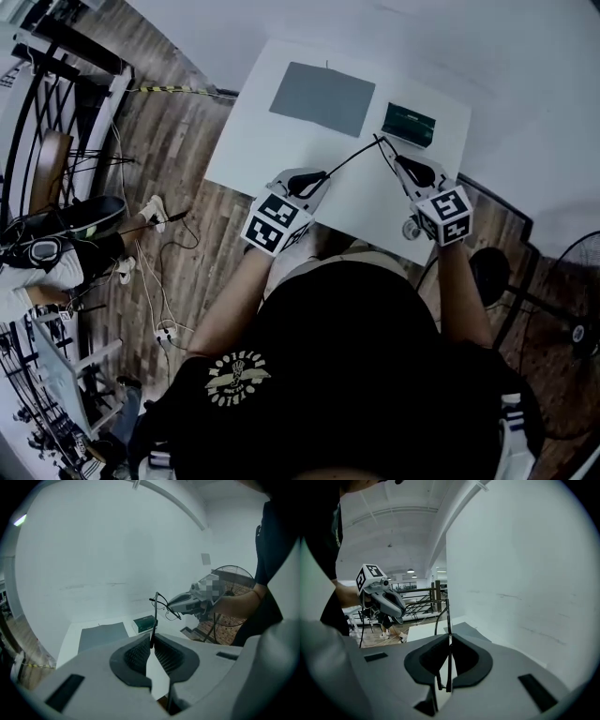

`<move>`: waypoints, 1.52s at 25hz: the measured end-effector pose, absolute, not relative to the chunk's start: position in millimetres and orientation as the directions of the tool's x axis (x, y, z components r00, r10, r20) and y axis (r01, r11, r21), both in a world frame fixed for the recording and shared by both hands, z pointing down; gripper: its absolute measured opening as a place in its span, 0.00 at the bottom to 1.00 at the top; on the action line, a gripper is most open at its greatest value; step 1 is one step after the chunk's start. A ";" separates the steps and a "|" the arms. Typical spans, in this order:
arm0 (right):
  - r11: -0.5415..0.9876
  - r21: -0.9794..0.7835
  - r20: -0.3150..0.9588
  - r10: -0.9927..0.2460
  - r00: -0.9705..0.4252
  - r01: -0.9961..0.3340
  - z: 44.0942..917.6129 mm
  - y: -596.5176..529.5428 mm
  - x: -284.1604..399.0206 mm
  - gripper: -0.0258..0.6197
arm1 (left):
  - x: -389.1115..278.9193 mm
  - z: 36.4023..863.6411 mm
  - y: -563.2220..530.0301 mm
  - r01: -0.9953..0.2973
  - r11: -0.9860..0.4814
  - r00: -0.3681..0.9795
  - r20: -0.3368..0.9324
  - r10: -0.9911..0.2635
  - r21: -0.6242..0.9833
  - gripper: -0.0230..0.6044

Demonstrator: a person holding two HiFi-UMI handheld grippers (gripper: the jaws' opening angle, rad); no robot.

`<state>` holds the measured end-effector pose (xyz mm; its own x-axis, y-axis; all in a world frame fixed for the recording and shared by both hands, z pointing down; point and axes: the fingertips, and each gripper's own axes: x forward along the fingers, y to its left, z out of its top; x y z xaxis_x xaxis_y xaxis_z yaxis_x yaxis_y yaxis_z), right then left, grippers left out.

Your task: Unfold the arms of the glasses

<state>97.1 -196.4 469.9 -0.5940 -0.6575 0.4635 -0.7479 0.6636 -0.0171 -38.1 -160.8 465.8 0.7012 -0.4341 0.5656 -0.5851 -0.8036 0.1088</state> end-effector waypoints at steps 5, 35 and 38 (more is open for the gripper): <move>0.687 -0.038 0.449 -0.637 -0.627 -0.726 475.3 -194.3 111.7 0.07 | -24.9 467.9 -158.4 -0.598 -0.794 0.685 0.584 -0.436 0.109 0.10; 0.477 -0.481 0.190 -0.762 -0.619 -0.735 436.5 -232.4 -33.8 0.07 | -74.1 419.7 -214.2 -0.488 -0.772 0.868 0.319 -0.381 0.407 0.17; 0.467 -0.473 0.188 -0.775 -0.603 -0.747 437.9 -234.5 -58.2 0.07 | -87.9 418.2 -223.3 -0.450 -0.779 0.890 0.298 -0.346 0.436 0.18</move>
